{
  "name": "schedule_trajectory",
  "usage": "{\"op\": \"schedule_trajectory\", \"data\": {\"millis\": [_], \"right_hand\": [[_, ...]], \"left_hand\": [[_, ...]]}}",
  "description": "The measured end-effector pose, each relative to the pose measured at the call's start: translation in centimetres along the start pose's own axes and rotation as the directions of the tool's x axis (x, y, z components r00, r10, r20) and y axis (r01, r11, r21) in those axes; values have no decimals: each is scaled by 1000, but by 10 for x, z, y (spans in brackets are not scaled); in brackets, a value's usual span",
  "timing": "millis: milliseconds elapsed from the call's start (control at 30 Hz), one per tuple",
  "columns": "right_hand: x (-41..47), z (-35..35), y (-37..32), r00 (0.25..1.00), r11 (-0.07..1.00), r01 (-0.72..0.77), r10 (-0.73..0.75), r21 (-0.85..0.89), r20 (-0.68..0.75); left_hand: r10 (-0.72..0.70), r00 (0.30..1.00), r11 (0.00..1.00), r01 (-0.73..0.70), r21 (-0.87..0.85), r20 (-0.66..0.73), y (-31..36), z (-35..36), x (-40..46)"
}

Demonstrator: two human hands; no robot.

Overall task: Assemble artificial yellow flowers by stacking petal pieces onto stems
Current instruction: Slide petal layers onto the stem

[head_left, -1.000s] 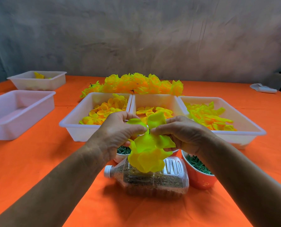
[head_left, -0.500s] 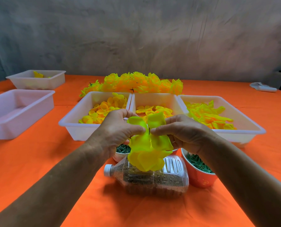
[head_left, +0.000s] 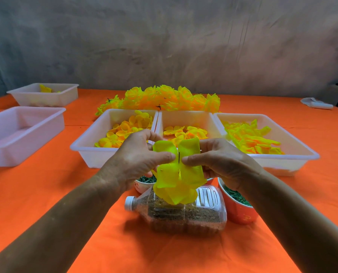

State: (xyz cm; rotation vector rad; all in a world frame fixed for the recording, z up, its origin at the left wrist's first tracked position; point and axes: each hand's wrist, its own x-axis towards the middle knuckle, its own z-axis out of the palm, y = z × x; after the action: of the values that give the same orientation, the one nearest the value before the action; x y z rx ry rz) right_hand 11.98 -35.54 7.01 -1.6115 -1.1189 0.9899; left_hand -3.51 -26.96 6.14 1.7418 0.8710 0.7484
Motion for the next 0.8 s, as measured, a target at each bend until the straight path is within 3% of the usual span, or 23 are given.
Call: {"op": "schedule_trajectory", "data": {"millis": [800], "right_hand": [[4,6,7,994,994,18,-30,-107,-107]], "left_hand": [[-75,994,996,70,60,83,2,5,8]]}}
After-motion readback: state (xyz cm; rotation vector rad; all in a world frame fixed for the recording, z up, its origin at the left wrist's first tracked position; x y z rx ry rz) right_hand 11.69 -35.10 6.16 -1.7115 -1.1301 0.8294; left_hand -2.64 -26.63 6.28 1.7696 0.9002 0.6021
